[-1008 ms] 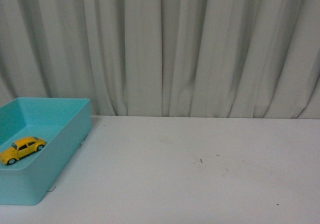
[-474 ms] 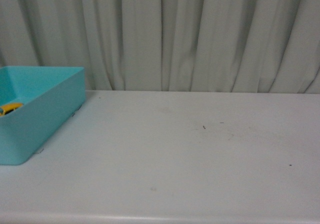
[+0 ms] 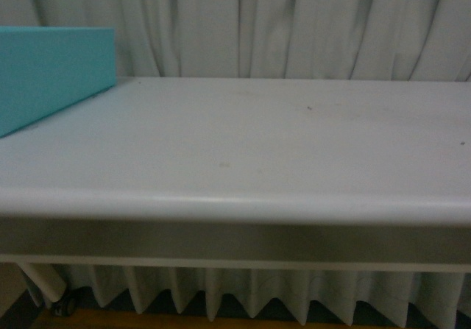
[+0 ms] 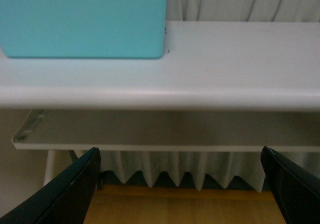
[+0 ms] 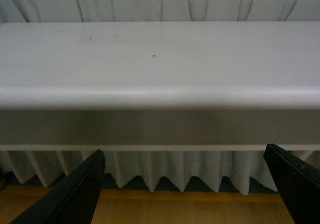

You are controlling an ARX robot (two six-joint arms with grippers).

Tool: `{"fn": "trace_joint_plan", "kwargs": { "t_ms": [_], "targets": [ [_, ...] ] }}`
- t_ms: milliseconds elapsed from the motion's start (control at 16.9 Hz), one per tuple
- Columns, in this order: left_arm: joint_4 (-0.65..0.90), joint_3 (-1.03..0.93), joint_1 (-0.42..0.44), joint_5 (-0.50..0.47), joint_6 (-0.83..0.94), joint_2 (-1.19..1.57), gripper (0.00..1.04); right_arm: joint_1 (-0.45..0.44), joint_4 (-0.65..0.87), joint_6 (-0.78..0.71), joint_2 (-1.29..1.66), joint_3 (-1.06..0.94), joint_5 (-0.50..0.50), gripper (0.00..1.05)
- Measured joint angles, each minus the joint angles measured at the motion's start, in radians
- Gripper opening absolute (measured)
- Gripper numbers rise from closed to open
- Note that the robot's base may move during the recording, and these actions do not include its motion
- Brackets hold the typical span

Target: Wind up and store yellow beetle toy

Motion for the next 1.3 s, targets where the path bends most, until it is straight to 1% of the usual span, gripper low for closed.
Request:
{"fn": "trace_joint_plan", "kwargs": {
  "t_ms": [1304],
  "targets": [
    [-0.001,0.000,0.000,0.000,0.000,0.000,0.98,0.000,-0.001,0.000,0.000,0.000,0.000,0.98]
  ]
}}
